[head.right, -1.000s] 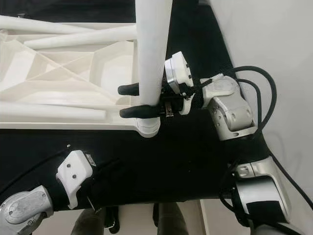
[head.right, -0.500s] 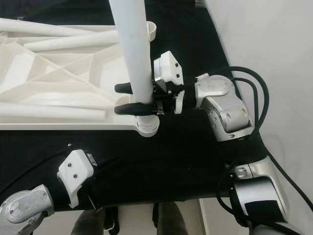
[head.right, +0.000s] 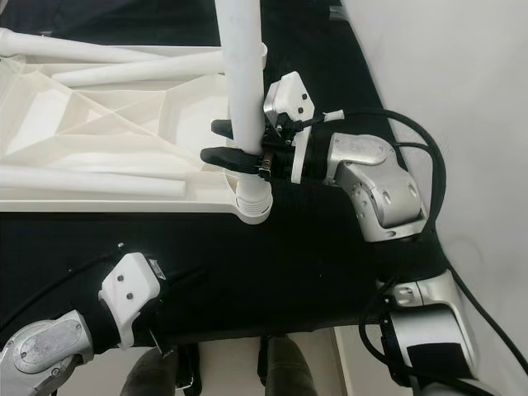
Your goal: Building children table
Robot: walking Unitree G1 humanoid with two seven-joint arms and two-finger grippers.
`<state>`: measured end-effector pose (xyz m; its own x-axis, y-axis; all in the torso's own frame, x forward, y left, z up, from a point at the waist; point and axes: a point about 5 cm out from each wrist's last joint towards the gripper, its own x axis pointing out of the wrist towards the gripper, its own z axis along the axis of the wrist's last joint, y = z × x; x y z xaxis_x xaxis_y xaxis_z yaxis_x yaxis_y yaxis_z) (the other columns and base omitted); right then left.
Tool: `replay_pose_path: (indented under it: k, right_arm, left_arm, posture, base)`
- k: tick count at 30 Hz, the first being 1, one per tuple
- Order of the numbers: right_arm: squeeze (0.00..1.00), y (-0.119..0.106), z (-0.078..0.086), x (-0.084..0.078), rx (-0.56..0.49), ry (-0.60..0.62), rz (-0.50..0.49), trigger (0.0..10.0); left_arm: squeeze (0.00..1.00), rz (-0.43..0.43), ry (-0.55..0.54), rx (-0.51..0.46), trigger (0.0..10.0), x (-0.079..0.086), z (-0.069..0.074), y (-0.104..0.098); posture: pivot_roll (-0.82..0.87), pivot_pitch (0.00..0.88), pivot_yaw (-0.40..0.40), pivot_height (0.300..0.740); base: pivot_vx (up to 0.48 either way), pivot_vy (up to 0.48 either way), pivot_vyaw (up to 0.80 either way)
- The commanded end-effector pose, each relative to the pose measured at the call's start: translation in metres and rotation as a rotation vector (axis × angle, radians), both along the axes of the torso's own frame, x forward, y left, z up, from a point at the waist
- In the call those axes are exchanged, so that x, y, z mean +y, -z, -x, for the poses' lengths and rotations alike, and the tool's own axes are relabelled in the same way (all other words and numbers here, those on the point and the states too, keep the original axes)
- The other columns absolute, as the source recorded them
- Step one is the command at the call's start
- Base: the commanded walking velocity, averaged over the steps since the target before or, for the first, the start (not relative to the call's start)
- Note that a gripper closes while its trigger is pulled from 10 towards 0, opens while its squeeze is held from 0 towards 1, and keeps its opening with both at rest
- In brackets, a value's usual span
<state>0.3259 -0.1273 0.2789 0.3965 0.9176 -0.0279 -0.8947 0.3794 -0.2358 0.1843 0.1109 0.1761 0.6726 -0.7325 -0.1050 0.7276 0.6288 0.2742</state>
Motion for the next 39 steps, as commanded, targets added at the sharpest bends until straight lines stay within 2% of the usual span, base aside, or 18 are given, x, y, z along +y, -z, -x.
replay_pose_path:
  k: [1, 8, 9, 11, 13, 14, 15, 17, 18, 19, 20, 27, 34, 39]
  right_arm:
    - [0.0, 0.041, -0.006, -0.007, 0.14, 0.105, 0.082, 10.0]
    - [0.0, 0.049, -0.001, -0.01, 0.102, 0.222, 0.046, 10.0]
    - [0.0, 0.057, 0.002, -0.006, 0.106, 0.304, 0.023, 10.0]
    - [0.0, 0.057, 0.002, -0.006, 0.106, 0.304, 0.023, 10.0]
    - [0.0, 0.067, 0.009, 0.005, 0.098, 0.405, 0.029, 10.0]
    - [0.0, 0.077, 0.011, 0.008, 0.121, 0.553, 0.059, 10.0]
    - [0.0, 0.077, 0.011, 0.008, 0.121, 0.553, 0.059, 10.0]
    - [0.0, 0.088, 0.013, 0.008, 0.142, 0.73, 0.097, 10.0]
    - [0.0, 0.091, 0.017, 0.013, 0.157, 0.81, 0.06, 10.0]
    - [0.0, 0.091, 0.017, 0.013, 0.157, 0.81, 0.06, 10.0]
    - [0.0, 0.092, 0.022, 0.024, 0.149, 0.897, 0.005, 10.0]
    - [0.0, 0.09, 0.022, 0.038, 0.174, 0.965, -0.052, 10.0]
    - [0.0, 0.094, 0.028, 0.044, 0.192, 1.003, -0.04, 10.0]
    - [0.0, 0.095, 0.028, 0.042, 0.193, 1.027, -0.045, 10.0]
  left_arm:
    - [0.0, -0.011, 0.01, 0.015, 10.0, 0.0, 0.003, 0.004]
    - [0.0, -0.017, 0.018, 0.013, 10.0, 0.0, 0.003, 0.003]
    - [0.0, -0.018, 0.019, 0.012, 10.0, 0.0, 0.002, 0.003]
    - [0.0, -0.018, 0.019, 0.012, 10.0, 0.0, 0.002, 0.003]
    - [0.0, -0.019, 0.017, 0.01, 10.0, 0.001, 0.002, 0.003]
    - [0.0, -0.02, 0.016, 0.008, 10.0, 0.001, 0.002, 0.002]
    - [0.0, -0.02, 0.016, 0.008, 10.0, 0.001, 0.002, 0.002]
    - [0.0, -0.02, 0.014, 0.006, 10.0, 0.001, 0.001, 0.002]
    - [0.0, -0.02, 0.015, 0.004, 10.0, 0.001, 0.001, 0.001]
    - [0.0, -0.02, 0.015, 0.004, 10.0, 0.001, 0.001, 0.001]
    - [0.0, -0.02, 0.016, -0.001, 10.0, 0.001, -0.001, 0.0]
    - [0.0, -0.022, 0.004, -0.019, 10.0, 0.003, -0.005, -0.003]
    - [0.0, -0.025, -0.007, -0.027, 10.0, 0.005, -0.006, -0.004]
    - [0.0, -0.008, -0.019, -0.047, 10.0, 0.005, -0.009, -0.009]
  posture:
    - [0.05, 0.341, 0.017, 0.74]
    - [0.04, 0.341, 0.019, 0.74]
    - [0.04, 0.342, 0.018, 0.74]
    - [0.04, 0.342, 0.018, 0.74]
    - [0.04, 0.342, 0.018, 0.74]
    - [0.04, 0.342, 0.02, 0.74]
    - [0.04, 0.342, 0.02, 0.74]
    - [0.04, 0.342, 0.02, 0.74]
    - [0.04, 0.339, 0.02, 0.74]
    - [0.04, 0.339, 0.02, 0.74]
    - [0.04, 0.334, 0.021, 0.74]
    - [0.05, 0.325, 0.019, 0.74]
    - [0.06, 0.321, 0.016, 0.74]
    - [0.05, 0.314, 0.016, 0.74]
  base:
    - [0.0, 0.0, 0.0]
    - [0.0, 0.0, 0.0]
    - [0.0, 0.0, 0.0]
    - [0.0, 0.0, 0.0]
    - [0.0, 0.0, 0.0]
    - [0.0, 0.0, 0.0]
    - [0.0, 0.0, 0.0]
    - [0.0, 0.0, 0.0]
    - [0.0, 0.0, 0.0]
    - [0.0, 0.0, 0.0]
    - [0.0, 0.0, 0.0]
    - [0.0, 0.0, 0.0]
    - [0.0, 0.0, 0.0]
    - [0.0, 0.0, 0.0]
